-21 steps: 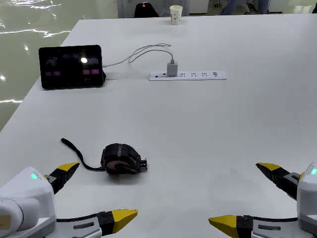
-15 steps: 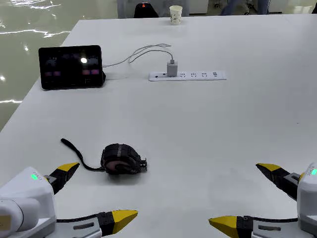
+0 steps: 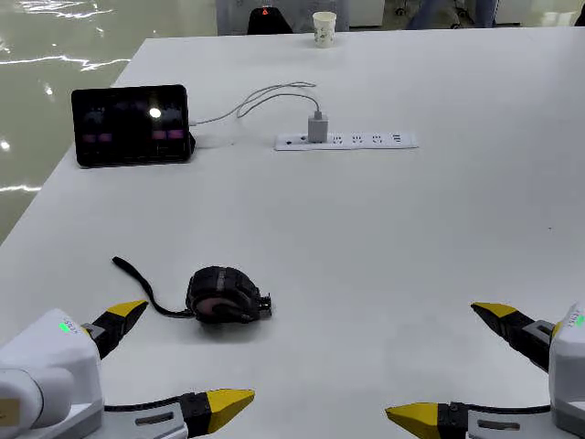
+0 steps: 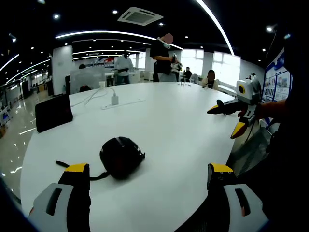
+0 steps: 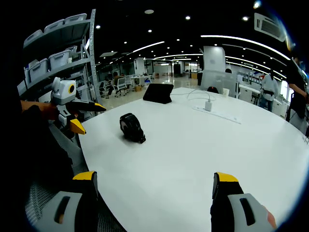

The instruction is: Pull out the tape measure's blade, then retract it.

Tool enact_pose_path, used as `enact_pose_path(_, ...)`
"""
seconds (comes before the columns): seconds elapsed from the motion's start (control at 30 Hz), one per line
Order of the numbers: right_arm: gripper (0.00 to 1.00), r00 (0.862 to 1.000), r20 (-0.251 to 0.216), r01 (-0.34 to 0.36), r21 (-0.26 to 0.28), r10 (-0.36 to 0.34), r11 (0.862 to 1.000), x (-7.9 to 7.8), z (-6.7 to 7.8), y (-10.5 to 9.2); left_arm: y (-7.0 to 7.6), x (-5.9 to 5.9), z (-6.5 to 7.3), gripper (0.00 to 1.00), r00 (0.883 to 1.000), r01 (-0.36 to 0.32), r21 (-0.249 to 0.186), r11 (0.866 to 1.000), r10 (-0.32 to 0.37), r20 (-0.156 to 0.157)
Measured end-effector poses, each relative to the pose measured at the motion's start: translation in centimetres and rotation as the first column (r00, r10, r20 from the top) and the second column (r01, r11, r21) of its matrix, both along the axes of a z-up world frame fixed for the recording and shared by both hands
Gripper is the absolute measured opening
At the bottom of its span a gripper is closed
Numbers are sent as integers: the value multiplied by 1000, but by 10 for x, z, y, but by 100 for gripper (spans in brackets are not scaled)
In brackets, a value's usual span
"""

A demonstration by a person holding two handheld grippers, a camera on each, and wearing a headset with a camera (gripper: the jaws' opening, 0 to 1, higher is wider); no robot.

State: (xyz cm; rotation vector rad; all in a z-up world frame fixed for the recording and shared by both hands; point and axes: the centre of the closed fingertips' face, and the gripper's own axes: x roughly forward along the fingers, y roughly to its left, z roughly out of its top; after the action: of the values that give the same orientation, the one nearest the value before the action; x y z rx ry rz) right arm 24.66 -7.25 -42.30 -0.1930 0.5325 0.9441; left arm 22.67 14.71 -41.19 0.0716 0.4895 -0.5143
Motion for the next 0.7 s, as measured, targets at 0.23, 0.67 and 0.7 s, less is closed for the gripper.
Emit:
enact_pose_path(0.23,99,1000,2,-3,-4,3,1000,1,1,0,-1,1,2,99,1000,7,0,1000,-7,3)
enact_pose_path(0.67,99,1000,9,-19,-20,20,1000,6,-1,2,1,5,2,99,1000,15,0,1000,-15,8)
enact_pose_path(0.7,99,1000,11,-23,-23,23,999,7,-1,2,1,6,2,99,1000,14,1,1000,-14,9)
